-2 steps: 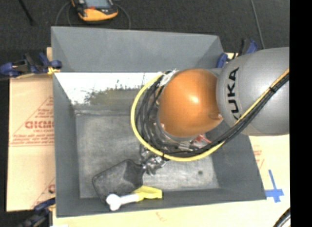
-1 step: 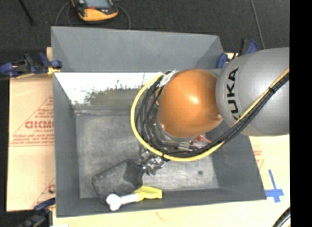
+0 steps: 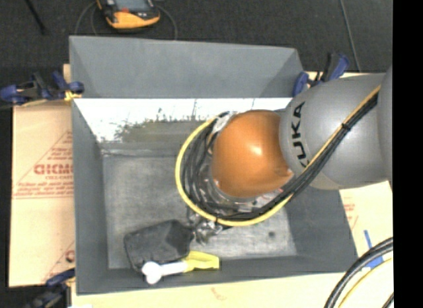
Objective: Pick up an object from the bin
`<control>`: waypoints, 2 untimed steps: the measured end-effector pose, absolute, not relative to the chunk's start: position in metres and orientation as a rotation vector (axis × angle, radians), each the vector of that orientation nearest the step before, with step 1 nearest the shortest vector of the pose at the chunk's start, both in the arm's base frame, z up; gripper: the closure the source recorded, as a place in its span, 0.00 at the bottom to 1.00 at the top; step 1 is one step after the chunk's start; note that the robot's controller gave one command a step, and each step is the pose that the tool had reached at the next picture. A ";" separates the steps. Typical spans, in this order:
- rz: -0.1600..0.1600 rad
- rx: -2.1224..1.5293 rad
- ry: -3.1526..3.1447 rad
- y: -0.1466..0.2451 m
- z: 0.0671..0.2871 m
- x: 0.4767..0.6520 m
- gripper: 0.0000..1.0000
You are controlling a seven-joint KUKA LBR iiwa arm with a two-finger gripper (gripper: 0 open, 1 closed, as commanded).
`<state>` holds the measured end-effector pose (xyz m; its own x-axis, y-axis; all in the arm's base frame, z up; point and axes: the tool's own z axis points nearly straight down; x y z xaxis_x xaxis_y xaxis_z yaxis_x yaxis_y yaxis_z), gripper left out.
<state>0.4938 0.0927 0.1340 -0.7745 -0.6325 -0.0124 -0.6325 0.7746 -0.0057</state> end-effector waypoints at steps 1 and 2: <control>0.003 -1.058 2.964 0.092 0.150 0.486 1.00; -0.004 -1.037 2.946 0.085 0.139 0.499 1.00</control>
Offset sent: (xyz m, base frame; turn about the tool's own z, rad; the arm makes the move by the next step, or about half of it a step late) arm 0.0090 -0.0166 -0.0640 0.0203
